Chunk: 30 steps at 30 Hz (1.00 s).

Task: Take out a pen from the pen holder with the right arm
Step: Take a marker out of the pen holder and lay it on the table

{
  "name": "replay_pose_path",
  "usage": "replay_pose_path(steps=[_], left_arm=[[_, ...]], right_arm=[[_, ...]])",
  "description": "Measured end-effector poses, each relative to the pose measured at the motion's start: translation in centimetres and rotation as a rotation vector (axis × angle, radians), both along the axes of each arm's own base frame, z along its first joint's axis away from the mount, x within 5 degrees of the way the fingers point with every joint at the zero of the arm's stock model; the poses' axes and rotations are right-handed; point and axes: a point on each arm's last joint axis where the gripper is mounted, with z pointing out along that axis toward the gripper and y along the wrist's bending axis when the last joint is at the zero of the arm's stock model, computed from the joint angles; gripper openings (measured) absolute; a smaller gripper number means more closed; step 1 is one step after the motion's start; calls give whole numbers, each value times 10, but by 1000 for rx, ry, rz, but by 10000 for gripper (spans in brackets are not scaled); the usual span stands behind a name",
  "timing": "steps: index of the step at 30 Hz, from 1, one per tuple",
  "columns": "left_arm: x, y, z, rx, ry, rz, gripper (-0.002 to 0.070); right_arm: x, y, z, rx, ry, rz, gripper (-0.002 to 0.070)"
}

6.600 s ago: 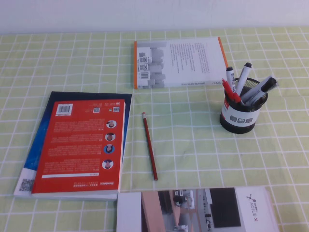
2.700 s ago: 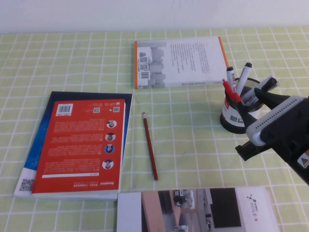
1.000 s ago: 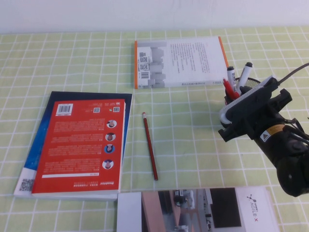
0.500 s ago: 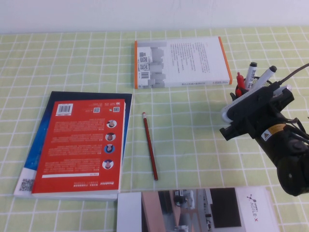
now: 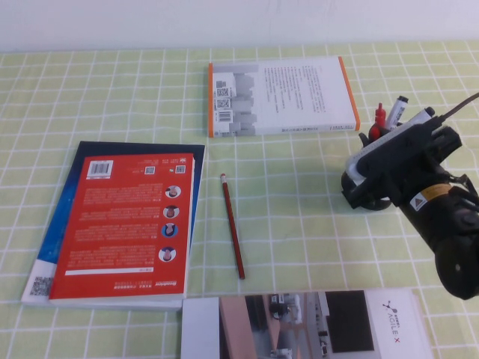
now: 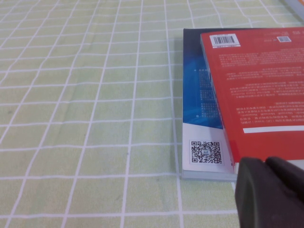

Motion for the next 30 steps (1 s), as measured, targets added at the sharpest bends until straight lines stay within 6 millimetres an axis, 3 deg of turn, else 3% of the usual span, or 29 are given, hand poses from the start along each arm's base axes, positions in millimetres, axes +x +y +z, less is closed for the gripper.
replay_pose_path(steps=[7, 23, 30], left_arm=[[0, 0, 0, 0, 0, 0, -5], [0, 0, 0, 0, 0, 0, -5], [0, 0, 0, 0, 0, 0, -5]], right_arm=[[-4, -2, 19, 23, -23, 4, 93], [-2, 2, -11, -84, 84, 38, 89], [-2, 5, -12, -106, 64, 67, 89]])
